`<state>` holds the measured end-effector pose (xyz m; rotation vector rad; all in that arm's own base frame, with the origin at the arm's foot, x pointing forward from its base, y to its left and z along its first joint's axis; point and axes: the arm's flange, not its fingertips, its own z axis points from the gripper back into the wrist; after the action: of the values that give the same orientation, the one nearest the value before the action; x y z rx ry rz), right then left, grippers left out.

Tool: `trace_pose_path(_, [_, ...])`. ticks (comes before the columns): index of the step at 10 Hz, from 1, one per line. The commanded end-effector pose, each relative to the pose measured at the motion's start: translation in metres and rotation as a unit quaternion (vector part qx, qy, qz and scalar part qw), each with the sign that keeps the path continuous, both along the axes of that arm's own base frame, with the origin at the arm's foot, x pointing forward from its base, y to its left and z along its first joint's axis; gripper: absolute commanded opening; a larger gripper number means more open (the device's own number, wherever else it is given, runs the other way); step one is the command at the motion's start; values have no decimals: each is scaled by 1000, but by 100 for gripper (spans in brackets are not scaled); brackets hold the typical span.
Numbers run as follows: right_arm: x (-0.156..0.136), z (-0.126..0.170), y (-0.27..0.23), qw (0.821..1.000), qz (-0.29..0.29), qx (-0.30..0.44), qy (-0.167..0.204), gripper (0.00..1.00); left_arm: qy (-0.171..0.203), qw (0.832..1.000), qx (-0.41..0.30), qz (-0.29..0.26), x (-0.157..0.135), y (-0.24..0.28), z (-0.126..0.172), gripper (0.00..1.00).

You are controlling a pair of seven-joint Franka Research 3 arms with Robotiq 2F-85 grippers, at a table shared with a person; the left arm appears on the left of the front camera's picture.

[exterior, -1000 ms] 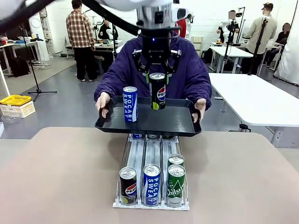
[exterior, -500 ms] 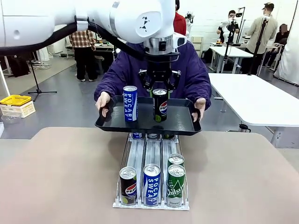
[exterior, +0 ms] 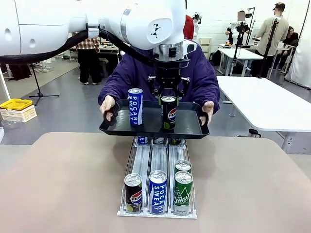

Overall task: Retrieve and hand over the desired beverage to the person.
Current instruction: Place the picked can on the Handle tray extended by the person.

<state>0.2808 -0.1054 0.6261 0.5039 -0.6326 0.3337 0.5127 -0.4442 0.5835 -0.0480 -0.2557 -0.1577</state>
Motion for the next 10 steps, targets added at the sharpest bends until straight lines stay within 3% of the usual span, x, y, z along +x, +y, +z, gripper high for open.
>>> trace_pose_path(1, [2, 1, 0, 1000, 13, 15, -7, 100, -4, 1000, 6, 7, 9, -5, 11, 67])
trace_pose_path(2, [2, 1, 0, 1000, 13, 15, -7, 100, -3, 1000, 8, 4, 10, -6, 11, 100])
trace_pose_path(10, [2, 1, 0, 1000, 13, 15, -7, 100, 6, 1000, 3, -2, 2, 2, 20, 100])
